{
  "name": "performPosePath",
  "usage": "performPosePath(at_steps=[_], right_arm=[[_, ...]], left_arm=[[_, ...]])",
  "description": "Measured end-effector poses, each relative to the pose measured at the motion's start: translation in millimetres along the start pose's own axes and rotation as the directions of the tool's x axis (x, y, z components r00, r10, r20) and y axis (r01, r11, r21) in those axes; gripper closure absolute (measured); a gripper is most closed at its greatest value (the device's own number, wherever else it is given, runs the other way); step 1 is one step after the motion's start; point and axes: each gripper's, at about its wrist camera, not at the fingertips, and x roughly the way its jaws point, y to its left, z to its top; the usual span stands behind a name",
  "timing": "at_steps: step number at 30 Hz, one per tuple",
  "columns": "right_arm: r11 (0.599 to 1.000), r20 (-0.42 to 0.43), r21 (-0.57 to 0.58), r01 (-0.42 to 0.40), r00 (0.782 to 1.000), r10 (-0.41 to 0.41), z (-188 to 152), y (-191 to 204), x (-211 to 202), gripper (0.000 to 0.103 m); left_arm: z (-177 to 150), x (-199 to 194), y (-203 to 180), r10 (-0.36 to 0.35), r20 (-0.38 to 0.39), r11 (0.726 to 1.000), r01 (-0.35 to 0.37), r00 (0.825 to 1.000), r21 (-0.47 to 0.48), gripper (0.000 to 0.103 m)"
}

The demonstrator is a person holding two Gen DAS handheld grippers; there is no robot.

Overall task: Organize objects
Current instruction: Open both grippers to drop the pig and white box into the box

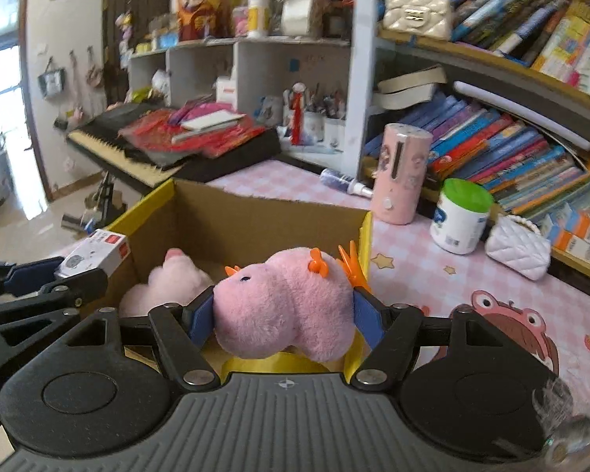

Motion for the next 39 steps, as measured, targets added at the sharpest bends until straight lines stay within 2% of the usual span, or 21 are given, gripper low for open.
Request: performPosePath(at_steps=[2, 9, 17, 26, 31, 32, 33, 36, 39], right_arm=[[0.998, -0.007, -0.049, -0.025, 1.0, 0.025, 1.3, 3.5, 8.1, 0.034], [0.993, -0.068, -0.101, -0.067, 0.996, 0.061, 0.6, 4.8, 34.7, 0.034], [0.99, -0.142, -0.105, -0.09, 0.987, 0.075, -3.9, 4.0, 56.7, 0.034], [0.988, -0.18, -0.103, -0.117, 0.979, 0.097, -2.1, 7.0, 69.0, 0.034], [0.991, -0.199, -0.077, -0.113, 0.975, 0.096, 0.2, 7.4, 68.1, 0.032], [0.991, -0.195, -0.069, -0.113, 0.976, 0.098, 0.3, 6.9, 65.4, 0.032], [0.992, -0.186, -0.063, -0.113, 0.978, 0.099, 0.2, 6.9, 61.4, 0.03], [0.992, -0.148, -0.061, -0.111, 0.984, 0.101, -0.7, 9.1, 45.3, 0.028], [0.993, -0.105, -0.06, -0.101, 0.99, 0.094, -0.6, 11.6, 27.8, 0.027]], left_arm=[[-0.7, 8.5, -1.2, 0.006, -0.028, 1.0, -0.006, 1.0, 0.003, 0.075], [-3.4, 28.4, -0.4, 0.024, -0.098, 1.0, -0.024, 0.995, -0.004, 0.075], [-4.2, 31.0, 1.0, 0.047, -0.089, 0.999, -0.05, 0.995, -0.021, 0.075], [-1.6, 19.3, 5.5, 0.043, -0.044, 0.997, -0.045, 0.998, -0.06, 0.072], [-1.5, 9.9, 10.3, 0.038, -0.021, 0.995, -0.04, 0.999, -0.09, 0.064], [-1.6, 7.0, 11.6, 0.039, -0.015, 0.995, -0.04, 0.999, -0.096, 0.06], [-1.7, 4.1, 13.0, 0.042, -0.008, 0.994, -0.043, 0.999, -0.102, 0.053], [-2.4, -3.5, 15.9, 0.052, 0.012, 0.992, -0.05, 0.999, -0.113, 0.043], [-4.7, -10.9, 19.9, 0.058, 0.023, 0.991, -0.054, 0.998, -0.122, 0.04]])
